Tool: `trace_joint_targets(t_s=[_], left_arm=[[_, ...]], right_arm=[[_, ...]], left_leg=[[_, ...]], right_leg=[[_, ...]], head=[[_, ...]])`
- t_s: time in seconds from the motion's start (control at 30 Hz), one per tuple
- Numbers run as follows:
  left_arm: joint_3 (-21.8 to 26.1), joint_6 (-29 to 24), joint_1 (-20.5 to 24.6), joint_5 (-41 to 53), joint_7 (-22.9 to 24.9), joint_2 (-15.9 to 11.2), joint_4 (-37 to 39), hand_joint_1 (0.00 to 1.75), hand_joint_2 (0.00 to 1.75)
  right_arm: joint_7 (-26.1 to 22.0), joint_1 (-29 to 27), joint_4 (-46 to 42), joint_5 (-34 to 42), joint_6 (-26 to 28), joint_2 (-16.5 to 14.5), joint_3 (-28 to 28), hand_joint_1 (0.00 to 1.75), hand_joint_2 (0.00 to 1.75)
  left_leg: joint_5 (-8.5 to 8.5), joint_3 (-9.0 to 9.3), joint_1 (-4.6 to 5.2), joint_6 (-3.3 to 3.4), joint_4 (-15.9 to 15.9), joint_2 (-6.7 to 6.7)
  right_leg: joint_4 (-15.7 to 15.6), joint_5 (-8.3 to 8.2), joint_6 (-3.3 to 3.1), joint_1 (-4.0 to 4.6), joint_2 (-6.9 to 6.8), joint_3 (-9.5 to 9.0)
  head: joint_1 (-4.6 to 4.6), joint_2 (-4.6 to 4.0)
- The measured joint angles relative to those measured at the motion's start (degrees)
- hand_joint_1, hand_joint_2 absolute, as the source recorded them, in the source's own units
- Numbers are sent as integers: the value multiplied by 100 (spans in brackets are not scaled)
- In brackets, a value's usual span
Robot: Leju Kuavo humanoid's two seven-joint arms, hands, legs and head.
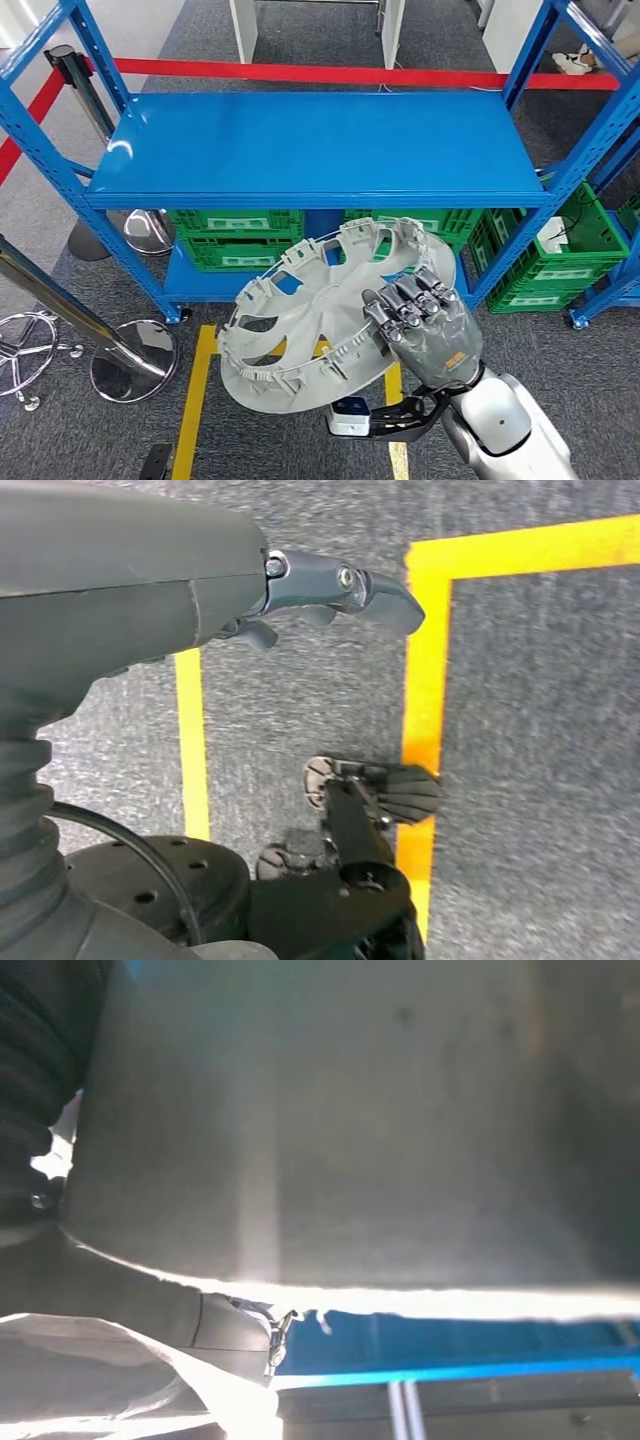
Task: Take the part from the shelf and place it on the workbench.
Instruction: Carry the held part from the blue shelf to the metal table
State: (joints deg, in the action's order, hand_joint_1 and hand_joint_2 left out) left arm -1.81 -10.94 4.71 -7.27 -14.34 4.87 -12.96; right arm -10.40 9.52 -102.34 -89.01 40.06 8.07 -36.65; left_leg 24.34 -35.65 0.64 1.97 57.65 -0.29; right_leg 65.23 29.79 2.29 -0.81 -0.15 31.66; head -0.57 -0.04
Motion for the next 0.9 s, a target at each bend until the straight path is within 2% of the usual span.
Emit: trace_joint_targets(t_s=[0.03, 0.07, 0.1, 0.13, 0.17, 0.2, 0.23, 0.3, 0.33, 0.37, 0.4, 0.43, 0.47, 0.5, 0.53, 0.57, 0.6, 0.67, 0.7, 0.73, 0.8, 0.83, 0.87, 0.9], left_arm=[[22, -9, 2, -9, 24, -2, 0, 0, 175], [44, -21, 4, -22, 50, -3, 0, 0, 175], [67, -34, 3, -33, 81, -3, 0, 0, 175], [88, -48, -3, -40, 117, -8, 3, 0, 175], [102, -61, -6, -40, 156, -13, 8, 0, 175], [111, -72, -14, -24, 202, -16, 13, 0, 175], [115, -82, -23, 4, 255, -18, 18, 0, 175], [116, -96, -33, 102, 377, -4, 22, 0, 175], [114, -100, -34, 151, 435, 4, 23, 0, 175], [109, -104, -34, 192, 482, 12, 23, 0, 175], [102, -110, -33, 222, 521, 19, 24, 0, 175], [95, -121, -31, 256, 559, 25, 24, 0, 175], [85, -136, -25, 297, 596, 31, 24, 0, 175], [75, -150, -12, 346, 636, 38, 24, 0, 175], [61, -164, 4, 397, 670, 46, 24, 0, 175], [45, -175, 17, 442, 696, 57, 25, 0, 175], [26, -183, 26, 480, 714, 69, 25, 0, 175], [-18, -195, 20, 537, 747, 100, 31, 0, 175], [-39, -202, 18, 553, 759, 110, 34, 0, 175], [-56, -209, 16, 572, 768, 119, 37, 0, 175], [-85, -233, 21, 610, 773, 131, 39, 0, 175], [-97, -245, 21, 633, 773, 138, 39, 0, 175], [-107, -255, 18, 650, 772, 146, 39, 0, 175], [-113, -262, 13, 661, 773, 153, 39, 0, 175]], right_arm=[[-3, 2, -38, 0, 0, -41, 15, 175, 175], [-1, 6, -69, 0, 0, -73, 22, 175, 175], [4, 11, -92, -1, 0, -98, 23, 175, 175], [11, 14, -102, -1, 0, -116, 22, 175, 175], [20, 19, -103, -1, -1, -128, 17, 175, 175], [29, 23, -103, -1, -2, -137, 12, 175, 175], [37, 24, -102, -1, -3, -141, 8, 175, 175], [28, 21, -101, -1, -4, -143, 3, 175, 175], [8, 17, -101, -1, -4, -143, 4, 175, 175], [-16, 16, -100, -1, -4, -143, 7, 175, 175], [-39, 14, -100, -1, -4, -143, 12, 175, 175], [-66, 9, -101, -1, -4, -143, 22, 175, 175], [-98, -1, -103, -1, -4, -143, 36, 175, 175], [-142, -21, -113, -1, -4, -143, 58, 175, 175], [-203, -51, -131, -1, -3, -143, 89, 175, 175], [-267, -89, -156, -1, -3, -144, 127, 175, 175], [-329, -134, -188, -1, -2, -146, 170, 175, 175], [-414, -230, -245, -1, -2, -152, 259, 175, 175], [-439, -274, -270, 0, -2, -154, 299, 175, 175], [-467, -314, -296, 0, -2, -154, 338, 175, 175], [-563, -396, -355, 1, -2, -154, 424, 175, 175], [-638, -452, -389, 1, -2, -159, 477, 175, 175], [-726, -518, -425, 1, -2, -167, 538, 175, 175], [-815, -588, -462, 1, -2, -182, 603, 175, 175]], left_leg=[[-45, -54, 7, -26, 36, 0], [-94, -96, 9, -52, 60, 1], [-149, -128, 9, -82, 67, 2], [-209, -153, 9, -112, 63, -1], [-198, -190, 3, -144, 74, -3], [-75, -239, -3, -182, 156, -5], [150, -302, -15, -221, 337, -7], [737, -447, -58, -293, 1009, -4], [907, -492, -74, -318, 1364, -4], [945, -488, -86, -335, 1616, -4], [856, -408, -96, -343, 1691, -4], [700, -234, -104, -343, 1559, -4], [567, 24, -111, -335, 1258, -4], [535, 324, -109, -319, 845, -5], [574, 588, -103, -290, 441, -9], [640, 754, -90, -258, 154, -13], [686, 823, -69, -218, -11, -16], [592, 755, -55, -121, -80, -5], [521, 696, -58, -68, -98, 7], [440, 620, -66, -21, -117, 19], [287, 438, -58, 43, -122, 30], [213, 342, -46, 57, -116, 30], [145, 248, -32, 64, -110, 31], [81, 162, -20, 63, -101, 30]], right_leg=[[-401, 74, -11, 8, 5, -286], [-701, 174, -20, 21, 11, -485], [-865, 236, -30, 37, 13, -576], [-908, 228, -51, 36, 9, -542], [-908, 176, -84, 30, -3, -492], [-910, 111, -133, 19, -19, -427], [-916, 41, -173, 4, -38, -352], [-887, -88, -225, 5, -62, -191], [-860, -145, -226, 9, -72, -97], [-824, -200, -225, 11, -80, 6], [-784, -250, -221, 12, -85, 113], [-743, -299, -213, 12, -89, 219], [-706, -347, -200, 12, -89, 314], [-678, -392, -178, 19, -88, 390], [-662, -440, -149, 25, -92, 441], [-663, -493, -114, 28, -98, 468], [-677, -550, -74, 26, -105, 483], [-709, -627, 1, 7, -99, 516], [-663, -535, 29, 3, -79, 564], [-517, -325, 48, 0, -56, 634], [105, 294, 71, -1, -21, 797], [482, 509, 77, -1, -14, 848], [775, 576, 79, 2, -10, 848], [913, 503, 73, 6, -8, 783]], head=[[-2, 0], [-4, 0], [-9, 0], [-14, 0], [-19, 0], [-18, 0], [-8, 0], [11, 0], [17, 0], [16, 0], [20, 0], [21, 0], [21, 0], [23, 0], [21, 0], [20, 0], [20, 0], [21, 0], [18, 0], [9, 0], [-16, 0], [-24, 0], [-28, 0], [-29, 0]])
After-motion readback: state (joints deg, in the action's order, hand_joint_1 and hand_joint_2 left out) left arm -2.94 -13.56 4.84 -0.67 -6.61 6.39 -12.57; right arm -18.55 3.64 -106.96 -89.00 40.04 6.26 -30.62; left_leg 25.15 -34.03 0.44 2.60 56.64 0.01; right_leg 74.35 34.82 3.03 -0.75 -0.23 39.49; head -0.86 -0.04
